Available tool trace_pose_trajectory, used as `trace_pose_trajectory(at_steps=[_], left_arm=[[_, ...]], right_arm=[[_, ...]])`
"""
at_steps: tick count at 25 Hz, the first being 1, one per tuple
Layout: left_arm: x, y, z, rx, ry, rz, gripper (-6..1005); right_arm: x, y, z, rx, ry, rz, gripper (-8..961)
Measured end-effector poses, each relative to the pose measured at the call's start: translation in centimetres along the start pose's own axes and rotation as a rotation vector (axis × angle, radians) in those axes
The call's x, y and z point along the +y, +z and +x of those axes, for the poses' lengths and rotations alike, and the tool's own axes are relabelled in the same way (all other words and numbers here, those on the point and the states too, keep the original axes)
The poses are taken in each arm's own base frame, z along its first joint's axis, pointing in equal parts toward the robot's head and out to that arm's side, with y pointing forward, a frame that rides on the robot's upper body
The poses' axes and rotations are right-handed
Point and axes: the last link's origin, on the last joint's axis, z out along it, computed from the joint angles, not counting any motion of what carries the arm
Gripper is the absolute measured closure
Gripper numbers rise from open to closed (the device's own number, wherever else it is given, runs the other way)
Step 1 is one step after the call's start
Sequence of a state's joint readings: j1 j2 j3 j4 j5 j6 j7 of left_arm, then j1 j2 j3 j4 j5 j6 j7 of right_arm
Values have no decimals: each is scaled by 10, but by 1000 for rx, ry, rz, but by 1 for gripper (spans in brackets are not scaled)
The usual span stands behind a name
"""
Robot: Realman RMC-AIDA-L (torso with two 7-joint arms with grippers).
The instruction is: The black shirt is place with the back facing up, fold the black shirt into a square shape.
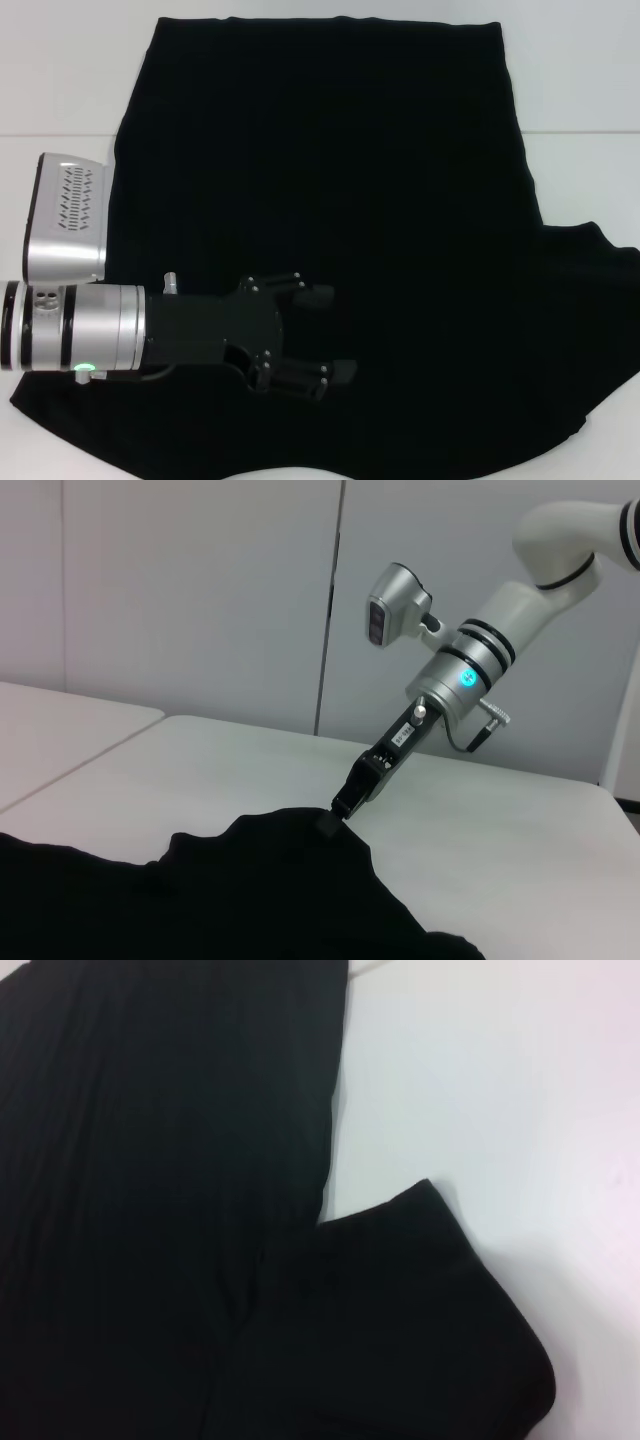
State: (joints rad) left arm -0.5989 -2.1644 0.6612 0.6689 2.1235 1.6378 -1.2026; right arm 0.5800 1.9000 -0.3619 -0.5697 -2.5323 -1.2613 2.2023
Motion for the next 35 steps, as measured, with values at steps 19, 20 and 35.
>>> trace_pose_trajectory(at_steps=[19, 20, 35], left_arm=[[-2, 2, 1, -5, -3, 2, 110], [-2, 2, 1, -5, -1, 2, 111], [-3, 0, 1, -6, -4, 9, 119]], right_arm=[[27, 17, -15, -28, -47, -79, 940], [34, 21, -18, -22, -58, -92, 940], [115, 59, -31, 133, -282, -225, 942]])
